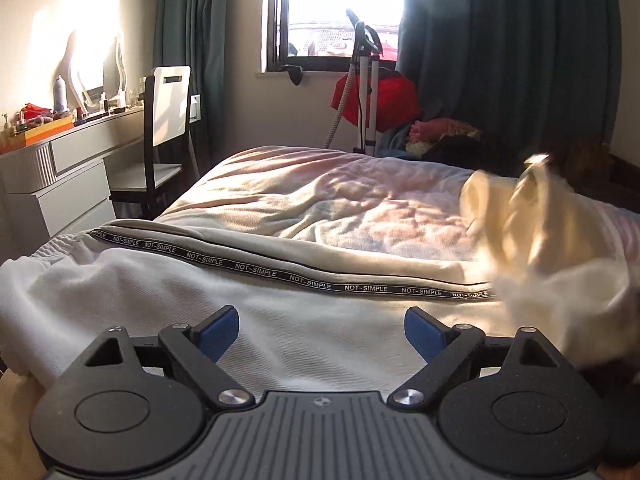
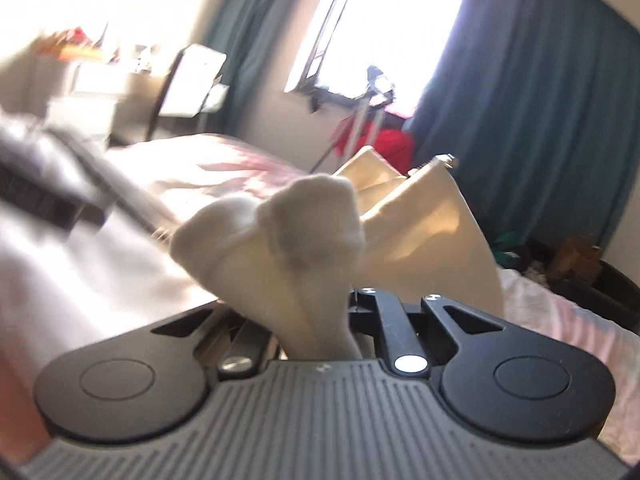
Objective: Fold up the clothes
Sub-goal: 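Lay the waistband down with the left gripper while the right gripper carries the cuffs toward it, then lower the cuffs onto the waistband and open the right gripper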
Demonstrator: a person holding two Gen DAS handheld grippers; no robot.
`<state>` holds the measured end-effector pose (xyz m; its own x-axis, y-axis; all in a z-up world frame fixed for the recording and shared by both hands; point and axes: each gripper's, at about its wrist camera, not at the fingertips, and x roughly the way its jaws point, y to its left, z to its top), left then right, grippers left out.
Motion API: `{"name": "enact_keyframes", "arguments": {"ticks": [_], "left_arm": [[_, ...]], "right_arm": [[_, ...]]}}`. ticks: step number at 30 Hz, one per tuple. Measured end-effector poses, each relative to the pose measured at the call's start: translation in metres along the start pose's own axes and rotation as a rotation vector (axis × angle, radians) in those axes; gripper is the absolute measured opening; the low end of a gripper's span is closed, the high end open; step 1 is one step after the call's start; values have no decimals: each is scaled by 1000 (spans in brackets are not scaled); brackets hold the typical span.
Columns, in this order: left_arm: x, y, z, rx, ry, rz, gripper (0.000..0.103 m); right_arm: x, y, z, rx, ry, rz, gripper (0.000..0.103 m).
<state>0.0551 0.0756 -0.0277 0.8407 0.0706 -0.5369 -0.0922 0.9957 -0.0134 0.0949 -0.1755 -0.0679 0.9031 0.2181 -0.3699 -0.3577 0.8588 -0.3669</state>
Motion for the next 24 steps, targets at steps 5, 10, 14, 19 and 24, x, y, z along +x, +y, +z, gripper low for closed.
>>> {"name": "enact_keyframes", "arguments": {"ticks": [5, 10, 14, 19, 24], "left_arm": [[2, 12, 0, -71, 2, -27, 92], [6, 25, 0, -147, -1, -52, 92], [9, 29, -1, -172, -15, -59, 92], [13, 30, -4, -180, -3, -63, 92], [8, 27, -4, -163, -28, -98, 93]], "right_arm": [[7, 42, -18, -112, 61, 67, 11], [-9, 49, -1, -72, 8, 59, 11], [-7, 63, 12, -29, 3, 100, 12], [3, 55, 7, 54, 58, 151, 14], [0, 35, 18, 188, 130, 276, 53]]}}
